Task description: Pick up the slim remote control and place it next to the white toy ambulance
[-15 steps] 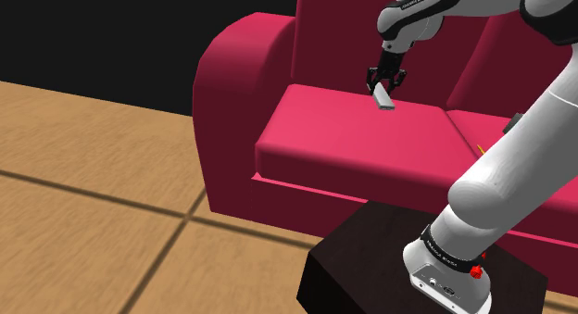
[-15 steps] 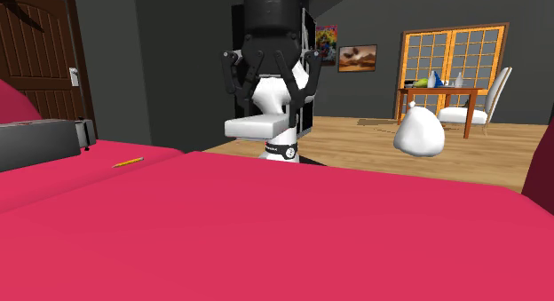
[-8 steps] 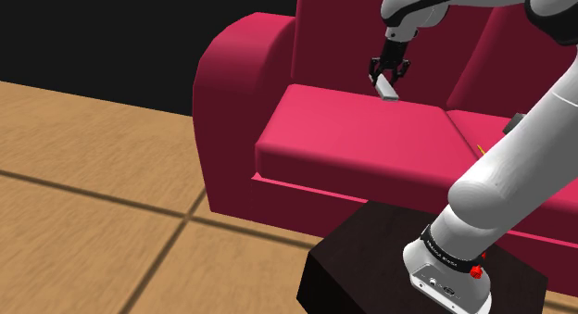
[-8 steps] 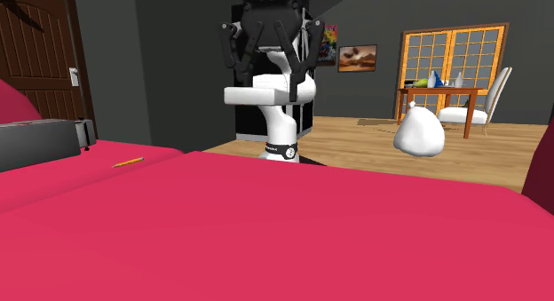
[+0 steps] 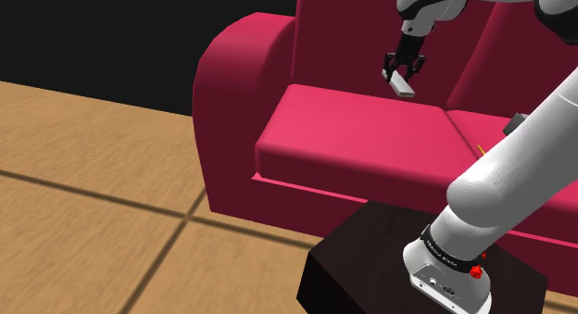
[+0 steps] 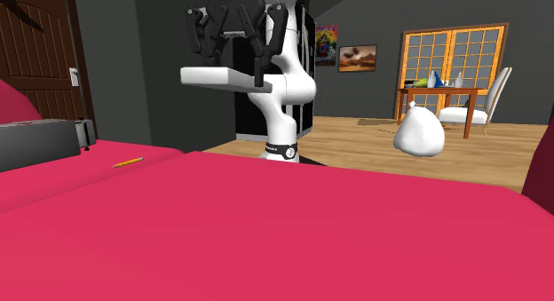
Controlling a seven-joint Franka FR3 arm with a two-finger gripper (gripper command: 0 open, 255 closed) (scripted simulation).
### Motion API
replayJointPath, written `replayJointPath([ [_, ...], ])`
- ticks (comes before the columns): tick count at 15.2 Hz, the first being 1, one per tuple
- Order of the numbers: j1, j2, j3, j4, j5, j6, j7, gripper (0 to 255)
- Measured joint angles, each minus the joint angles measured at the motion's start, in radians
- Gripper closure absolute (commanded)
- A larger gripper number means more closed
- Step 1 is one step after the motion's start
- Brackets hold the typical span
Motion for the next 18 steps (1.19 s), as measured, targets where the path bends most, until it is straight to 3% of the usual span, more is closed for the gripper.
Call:
replayJointPath([
  [11,-0.122,-0.007,-0.149,-0.011,-0.009,0.015,-0.266,255],
  [18,-0.205,0.08,-0.249,0.086,0.042,-0.003,-0.469,255],
])
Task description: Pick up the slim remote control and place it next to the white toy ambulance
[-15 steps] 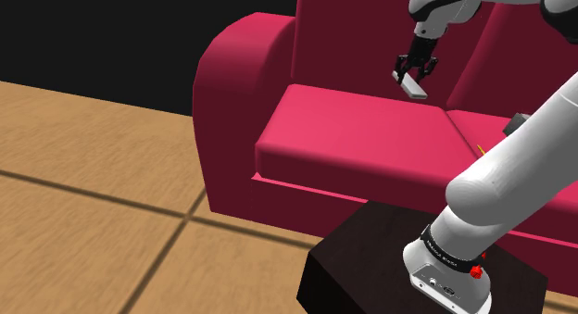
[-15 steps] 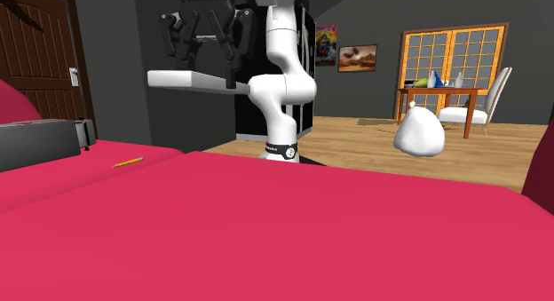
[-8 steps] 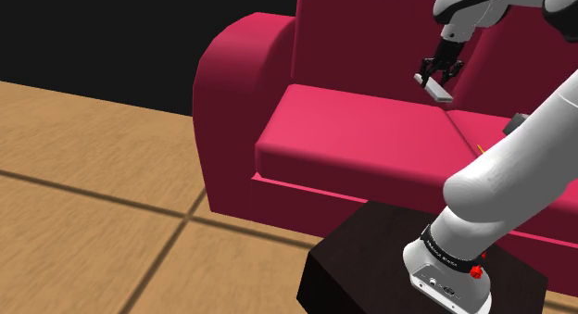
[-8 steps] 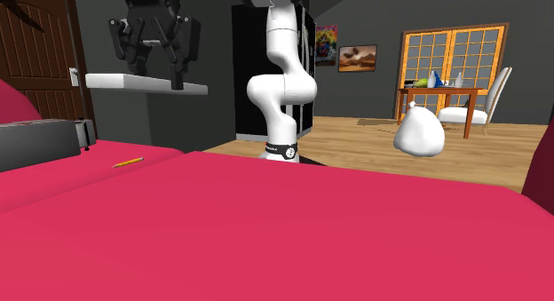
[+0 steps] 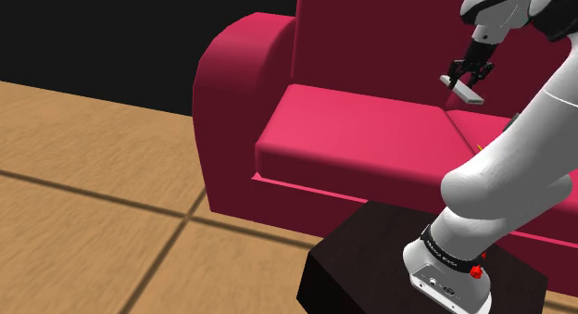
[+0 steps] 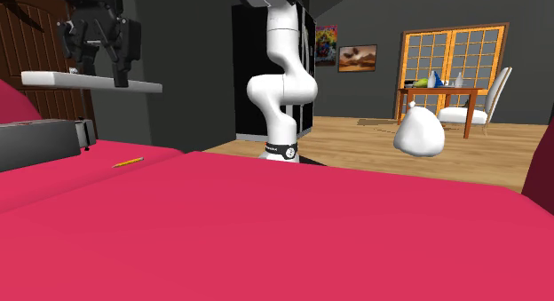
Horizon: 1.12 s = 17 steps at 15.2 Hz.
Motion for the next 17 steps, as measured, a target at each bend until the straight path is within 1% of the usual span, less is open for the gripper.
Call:
replayJointPath([
  [4,-0.053,0.067,-0.046,0.067,0.047,-0.013,-0.113,255],
  [7,-0.11,0.143,-0.078,0.141,0.102,-0.031,-0.211,255],
  [8,-0.125,0.162,-0.083,0.147,0.116,-0.023,-0.235,255],
  [10,-0.136,0.18,-0.086,0.146,0.129,-0.009,-0.253,255],
  [17,-0.143,0.203,-0.082,0.076,0.149,0.078,-0.273,255],
])
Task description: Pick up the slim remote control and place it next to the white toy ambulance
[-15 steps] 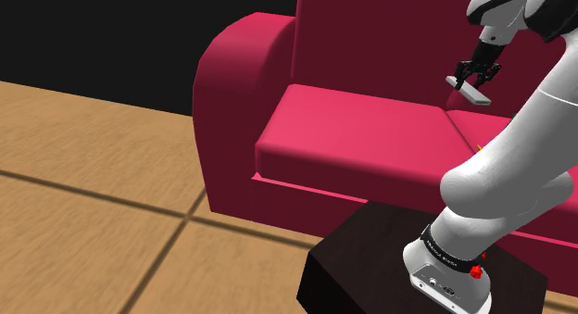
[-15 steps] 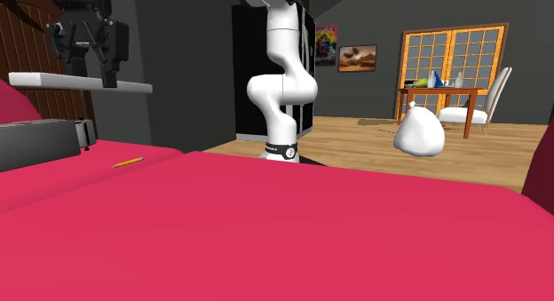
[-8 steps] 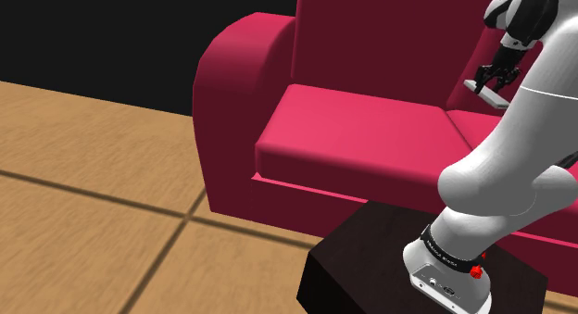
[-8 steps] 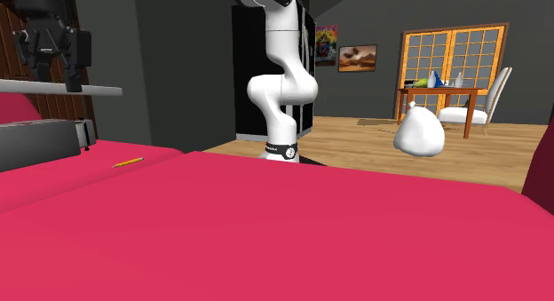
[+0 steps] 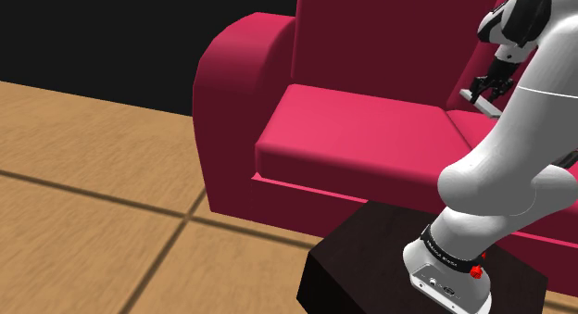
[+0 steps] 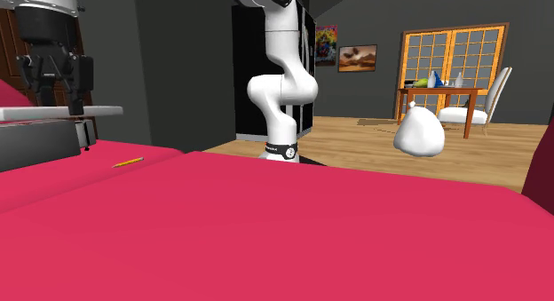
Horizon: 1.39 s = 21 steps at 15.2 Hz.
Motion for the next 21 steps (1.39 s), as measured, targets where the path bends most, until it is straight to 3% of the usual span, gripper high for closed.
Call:
replayJointPath([
  [21,-0.029,0.116,0.038,-0.145,0.101,0.234,-0.064,255],
])
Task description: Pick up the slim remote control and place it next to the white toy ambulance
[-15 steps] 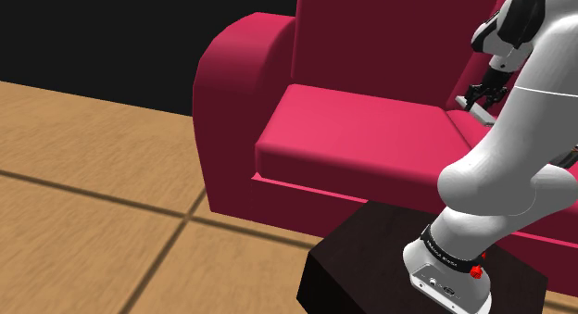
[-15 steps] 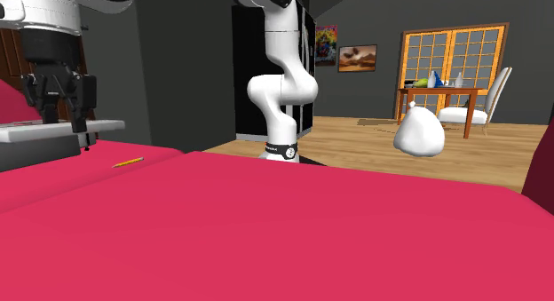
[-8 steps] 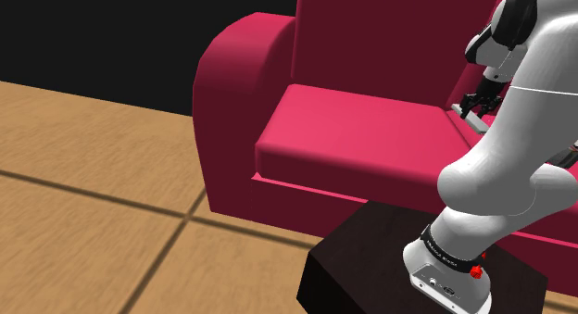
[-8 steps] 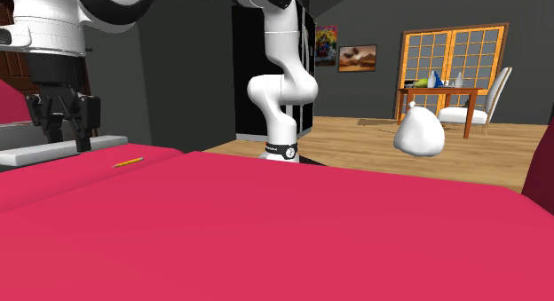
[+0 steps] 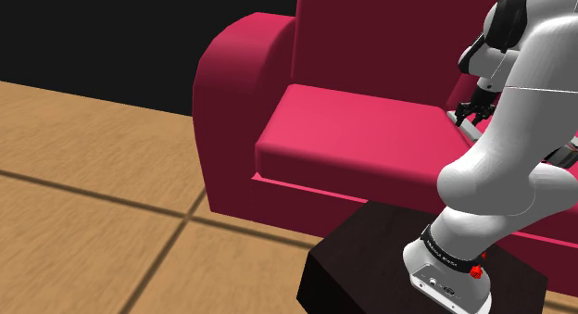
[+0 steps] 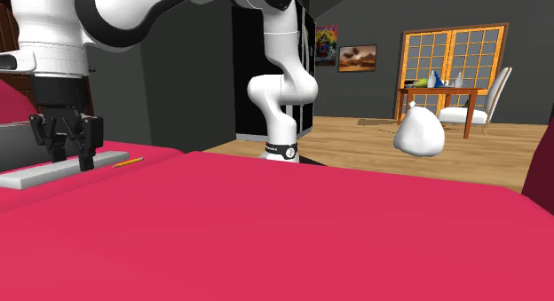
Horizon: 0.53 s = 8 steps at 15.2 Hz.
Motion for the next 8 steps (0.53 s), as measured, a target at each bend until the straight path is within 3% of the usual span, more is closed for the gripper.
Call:
replayJointPath([
  [5,-0.001,0.003,0.001,-0.001,0.002,0.004,-0.001,255],
  [6,-0.001,0.003,0.001,-0.001,0.002,0.004,-0.002,0],
  [8,-0.001,0.003,0.001,-0.001,0.003,0.004,-0.002,0],
])
